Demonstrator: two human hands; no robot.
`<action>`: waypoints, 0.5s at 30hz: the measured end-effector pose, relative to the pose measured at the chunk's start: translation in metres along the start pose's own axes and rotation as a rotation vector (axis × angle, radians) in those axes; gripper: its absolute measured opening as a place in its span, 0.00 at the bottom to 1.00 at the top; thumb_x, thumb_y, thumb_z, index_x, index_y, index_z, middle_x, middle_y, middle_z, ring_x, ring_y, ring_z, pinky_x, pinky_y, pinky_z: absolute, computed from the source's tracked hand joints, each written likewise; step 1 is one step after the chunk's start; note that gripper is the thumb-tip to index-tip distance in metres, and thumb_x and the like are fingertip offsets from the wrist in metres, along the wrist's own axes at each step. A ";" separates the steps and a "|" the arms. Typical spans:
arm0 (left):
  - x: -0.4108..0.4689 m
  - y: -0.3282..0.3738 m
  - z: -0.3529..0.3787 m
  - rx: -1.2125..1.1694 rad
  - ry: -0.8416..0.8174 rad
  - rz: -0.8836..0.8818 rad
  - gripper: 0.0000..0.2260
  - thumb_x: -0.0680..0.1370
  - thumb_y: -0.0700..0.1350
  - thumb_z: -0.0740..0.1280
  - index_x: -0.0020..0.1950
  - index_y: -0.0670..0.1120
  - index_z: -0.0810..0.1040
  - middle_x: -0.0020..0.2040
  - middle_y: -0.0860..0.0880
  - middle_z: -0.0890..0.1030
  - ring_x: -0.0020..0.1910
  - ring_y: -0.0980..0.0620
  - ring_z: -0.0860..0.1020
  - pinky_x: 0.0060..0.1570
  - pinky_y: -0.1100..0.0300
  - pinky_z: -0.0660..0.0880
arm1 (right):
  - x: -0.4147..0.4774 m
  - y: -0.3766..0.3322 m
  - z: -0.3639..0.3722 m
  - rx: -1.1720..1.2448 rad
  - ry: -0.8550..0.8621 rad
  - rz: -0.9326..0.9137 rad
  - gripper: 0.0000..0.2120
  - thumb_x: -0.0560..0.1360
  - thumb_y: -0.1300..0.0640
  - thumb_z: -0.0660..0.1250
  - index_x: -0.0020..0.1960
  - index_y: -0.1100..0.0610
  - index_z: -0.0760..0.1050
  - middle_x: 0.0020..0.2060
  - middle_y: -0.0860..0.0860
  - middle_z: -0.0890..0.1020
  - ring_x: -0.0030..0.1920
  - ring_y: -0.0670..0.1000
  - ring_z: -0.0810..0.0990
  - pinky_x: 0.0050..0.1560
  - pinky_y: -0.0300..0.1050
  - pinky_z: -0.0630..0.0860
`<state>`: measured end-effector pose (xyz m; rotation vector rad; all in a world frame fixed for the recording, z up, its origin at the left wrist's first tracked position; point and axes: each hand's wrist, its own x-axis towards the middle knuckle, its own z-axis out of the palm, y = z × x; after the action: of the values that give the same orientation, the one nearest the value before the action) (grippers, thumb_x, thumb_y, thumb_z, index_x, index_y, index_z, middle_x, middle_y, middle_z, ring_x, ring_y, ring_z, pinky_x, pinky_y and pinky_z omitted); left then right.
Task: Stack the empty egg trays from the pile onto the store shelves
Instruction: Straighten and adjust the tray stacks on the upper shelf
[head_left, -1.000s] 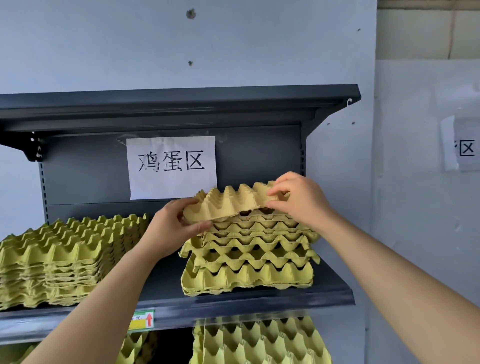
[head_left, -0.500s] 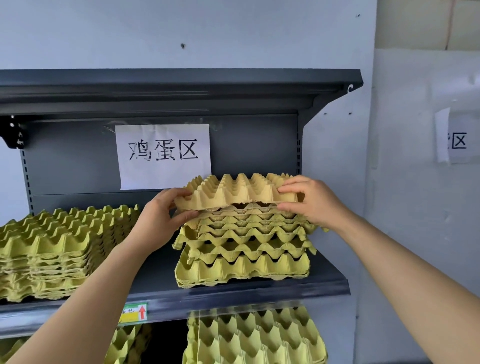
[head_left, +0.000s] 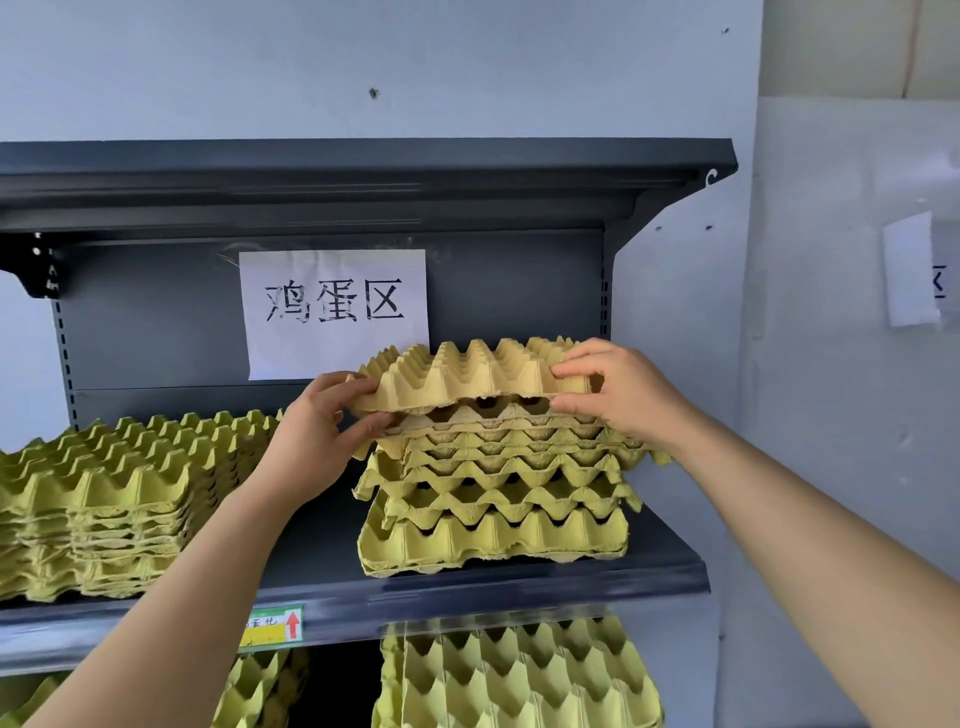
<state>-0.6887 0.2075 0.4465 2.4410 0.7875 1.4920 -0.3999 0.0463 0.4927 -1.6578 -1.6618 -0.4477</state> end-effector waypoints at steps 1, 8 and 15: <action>0.002 0.001 0.001 -0.003 0.005 -0.005 0.21 0.74 0.48 0.73 0.66 0.47 0.78 0.63 0.53 0.74 0.57 0.50 0.76 0.56 0.60 0.70 | 0.001 0.000 0.000 -0.004 0.022 -0.002 0.20 0.70 0.50 0.74 0.61 0.52 0.79 0.60 0.46 0.76 0.63 0.46 0.71 0.62 0.41 0.63; 0.009 -0.001 -0.003 0.040 -0.007 -0.027 0.20 0.75 0.48 0.73 0.66 0.47 0.77 0.65 0.51 0.74 0.55 0.51 0.76 0.54 0.60 0.71 | 0.004 -0.004 0.004 -0.008 -0.002 -0.008 0.21 0.71 0.50 0.73 0.62 0.52 0.78 0.62 0.47 0.76 0.65 0.48 0.70 0.66 0.47 0.65; 0.004 0.012 0.003 0.049 0.021 0.058 0.19 0.75 0.49 0.72 0.64 0.46 0.78 0.61 0.52 0.74 0.54 0.53 0.74 0.53 0.61 0.71 | 0.000 0.002 -0.009 -0.016 0.035 -0.016 0.20 0.70 0.50 0.74 0.61 0.52 0.79 0.60 0.45 0.75 0.61 0.42 0.69 0.61 0.40 0.61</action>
<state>-0.6805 0.1997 0.4529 2.5082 0.7734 1.5384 -0.3955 0.0396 0.4981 -1.6405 -1.6503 -0.4968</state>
